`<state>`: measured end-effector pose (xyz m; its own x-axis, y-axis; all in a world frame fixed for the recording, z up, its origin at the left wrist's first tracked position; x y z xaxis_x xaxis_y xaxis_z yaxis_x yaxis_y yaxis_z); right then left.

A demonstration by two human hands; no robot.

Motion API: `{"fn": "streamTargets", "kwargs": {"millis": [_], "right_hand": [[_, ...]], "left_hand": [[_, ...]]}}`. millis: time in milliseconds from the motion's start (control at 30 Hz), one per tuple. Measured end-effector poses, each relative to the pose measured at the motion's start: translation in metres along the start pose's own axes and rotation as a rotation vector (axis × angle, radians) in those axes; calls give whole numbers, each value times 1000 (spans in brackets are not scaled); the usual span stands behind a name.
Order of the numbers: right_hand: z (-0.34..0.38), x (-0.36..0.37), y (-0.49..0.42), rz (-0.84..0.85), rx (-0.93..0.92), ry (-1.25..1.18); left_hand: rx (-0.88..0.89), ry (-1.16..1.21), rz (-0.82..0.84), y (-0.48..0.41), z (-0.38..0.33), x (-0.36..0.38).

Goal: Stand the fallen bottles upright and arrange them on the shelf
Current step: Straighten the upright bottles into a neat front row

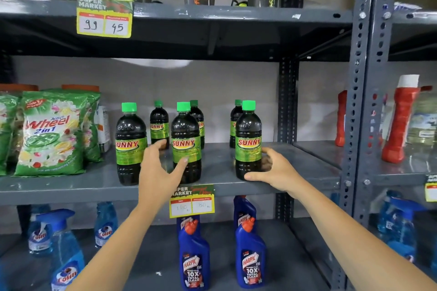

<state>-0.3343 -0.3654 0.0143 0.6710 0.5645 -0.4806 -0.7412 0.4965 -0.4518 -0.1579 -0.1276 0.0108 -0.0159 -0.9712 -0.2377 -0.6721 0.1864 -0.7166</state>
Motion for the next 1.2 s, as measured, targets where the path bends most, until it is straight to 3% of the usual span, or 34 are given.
{"fn": "streamTargets", "kwargs": {"millis": [100,167,500,1200], "right_hand": [[1,0,0,8,4,8],[4,0,2,13,4,11],[9,0,3,25,-14,18],[2,3,1,-34,-44,27]], "left_hand": [[-123,-73,332,-6,10,12],[-134,-116,394,-8,11,15],[-95,-84,321,-5,9,13],[-114,-161,381,-6,5,20]]}}
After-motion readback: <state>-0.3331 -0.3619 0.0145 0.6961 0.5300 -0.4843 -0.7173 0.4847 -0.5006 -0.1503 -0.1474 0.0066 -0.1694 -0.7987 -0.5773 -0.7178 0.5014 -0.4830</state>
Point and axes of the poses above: each hand's wrist, its own y-axis away from the middle knuckle, its own x-axis out of the palm, z = x × y, the point moved 3 cm from there along -y, towards the middle knuckle, and after that the axes turned 5 degrees about -x, right-handed, at the moved point
